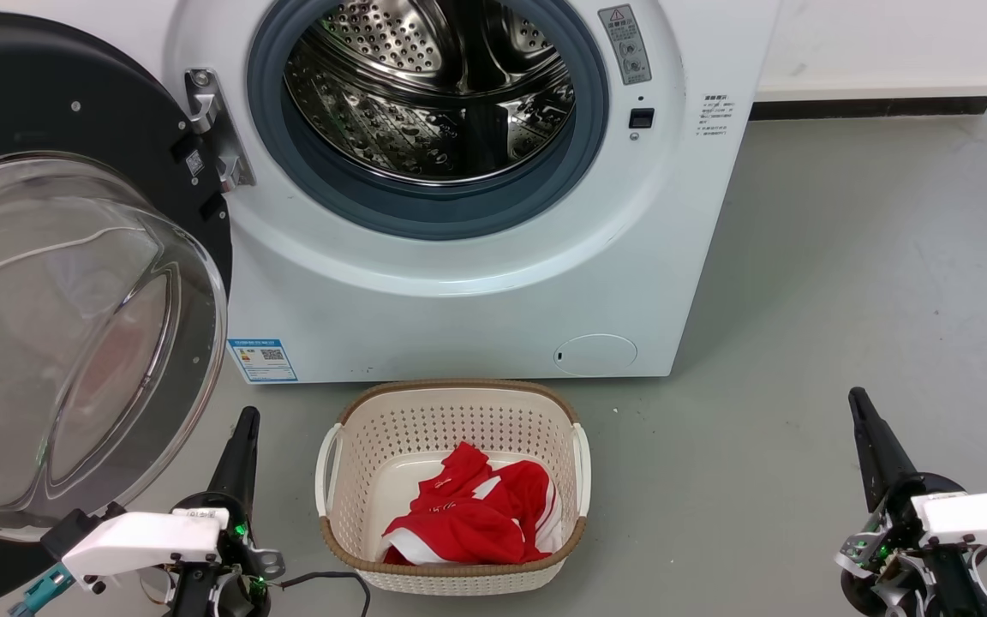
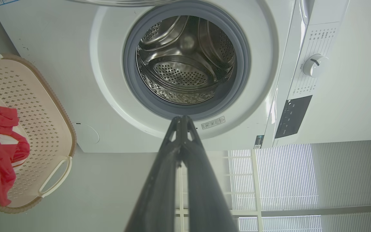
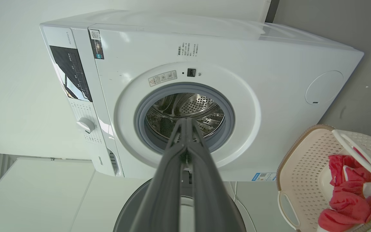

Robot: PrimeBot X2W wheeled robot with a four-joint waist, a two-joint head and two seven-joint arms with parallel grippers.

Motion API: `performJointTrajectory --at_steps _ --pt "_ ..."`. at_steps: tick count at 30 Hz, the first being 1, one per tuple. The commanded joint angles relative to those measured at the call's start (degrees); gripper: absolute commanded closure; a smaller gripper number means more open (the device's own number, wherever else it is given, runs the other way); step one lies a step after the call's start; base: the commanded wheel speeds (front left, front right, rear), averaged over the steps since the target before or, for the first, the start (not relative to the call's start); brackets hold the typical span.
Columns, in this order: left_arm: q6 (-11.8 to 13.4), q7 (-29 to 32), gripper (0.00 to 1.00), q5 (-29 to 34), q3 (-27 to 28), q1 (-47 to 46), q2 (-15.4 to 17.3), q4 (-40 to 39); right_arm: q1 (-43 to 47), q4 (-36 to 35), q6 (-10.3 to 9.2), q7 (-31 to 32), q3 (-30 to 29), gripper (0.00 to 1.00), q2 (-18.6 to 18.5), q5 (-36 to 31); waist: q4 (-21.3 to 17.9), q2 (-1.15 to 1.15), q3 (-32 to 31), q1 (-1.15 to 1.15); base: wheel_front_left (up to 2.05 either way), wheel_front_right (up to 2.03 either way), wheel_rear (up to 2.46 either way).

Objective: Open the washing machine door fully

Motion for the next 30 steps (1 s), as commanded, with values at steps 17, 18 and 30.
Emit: performJointTrajectory --at_steps 17,18,30 --pt "-0.73 1.59 1.0 -6.02 0.87 -0.5 -0.18 0.16 -1.06 0.47 0.0 1.54 -0.57 1.0 0.03 5.94 -0.18 0.0 -0.41 0.0 0.0 0.0 0.0" --pt "-0.72 1.59 1.0 -6.02 0.87 -0.5 -0.18 0.16 -1.06 0.47 0.0 1.55 -0.58 1.0 0.04 5.92 -0.18 0.0 -0.41 0.0 0.0 0.0 0.0" --pt "-0.72 1.59 1.0 -6.04 0.86 -0.49 -0.17 0.15 -1.07 0.46 0.0 1.69 -0.69 1.0 0.15 5.78 -0.18 0.0 -0.41 0.0 0.0 0.0 0.0"
